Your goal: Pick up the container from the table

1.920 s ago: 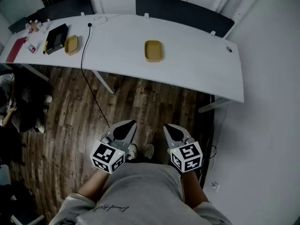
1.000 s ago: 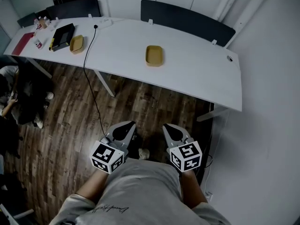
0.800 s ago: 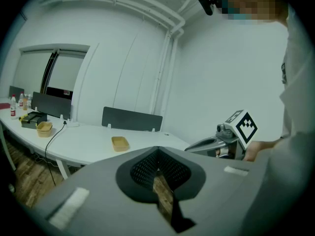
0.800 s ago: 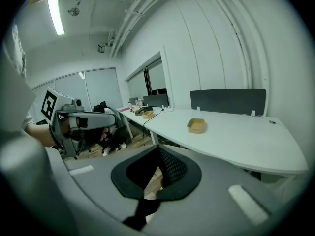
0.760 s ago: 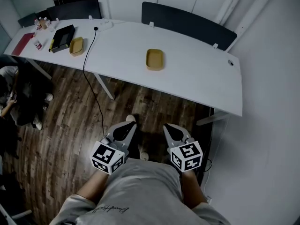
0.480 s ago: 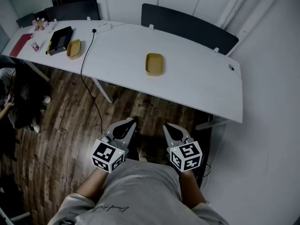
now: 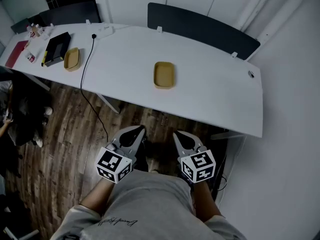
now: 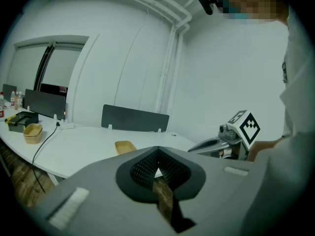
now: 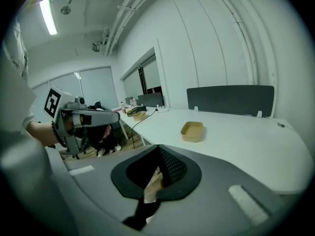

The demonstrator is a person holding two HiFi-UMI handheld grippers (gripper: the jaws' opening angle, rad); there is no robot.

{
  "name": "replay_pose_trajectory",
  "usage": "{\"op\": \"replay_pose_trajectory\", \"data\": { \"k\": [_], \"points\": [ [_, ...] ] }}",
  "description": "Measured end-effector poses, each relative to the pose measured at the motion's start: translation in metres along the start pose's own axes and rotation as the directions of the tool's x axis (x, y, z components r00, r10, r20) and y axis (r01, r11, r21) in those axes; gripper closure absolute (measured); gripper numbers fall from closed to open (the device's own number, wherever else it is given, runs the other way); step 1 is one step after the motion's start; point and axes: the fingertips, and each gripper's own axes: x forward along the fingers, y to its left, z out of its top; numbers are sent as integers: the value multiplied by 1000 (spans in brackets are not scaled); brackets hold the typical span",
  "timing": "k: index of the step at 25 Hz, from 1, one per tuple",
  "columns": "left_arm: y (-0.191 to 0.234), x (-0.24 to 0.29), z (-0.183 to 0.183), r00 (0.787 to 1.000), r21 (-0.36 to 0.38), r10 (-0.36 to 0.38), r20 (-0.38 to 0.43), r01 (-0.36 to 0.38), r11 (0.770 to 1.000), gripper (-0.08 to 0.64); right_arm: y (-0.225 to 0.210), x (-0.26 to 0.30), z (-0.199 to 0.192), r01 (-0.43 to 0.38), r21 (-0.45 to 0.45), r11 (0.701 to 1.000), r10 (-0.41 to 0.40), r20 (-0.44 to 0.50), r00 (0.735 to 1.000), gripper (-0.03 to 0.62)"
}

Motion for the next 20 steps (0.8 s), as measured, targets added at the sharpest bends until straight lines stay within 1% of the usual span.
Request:
{"op": "replay_pose_trajectory", "data": {
  "k": [4, 8, 13, 20],
  "points": [
    [23, 24, 12, 1000, -4, -18, -13, 18, 1000, 560, -17, 25, 19, 16, 18, 1000, -15, -13, 1000, 577],
    [56, 51, 30, 999, 6, -39, -22, 40, 999, 560, -34, 56, 46, 32, 18, 999, -32, -18, 999, 577],
    [99, 84, 50, 995, 10, -80, -53, 81, 997, 560, -55, 94, 81, 68, 49, 996, -67, -19, 998, 577],
    [152, 131, 83, 988, 15, -140, -59, 141, 990, 558, -83, 148, 125, 121, 70, 990, -120, -19, 993, 577]
  ]
}}
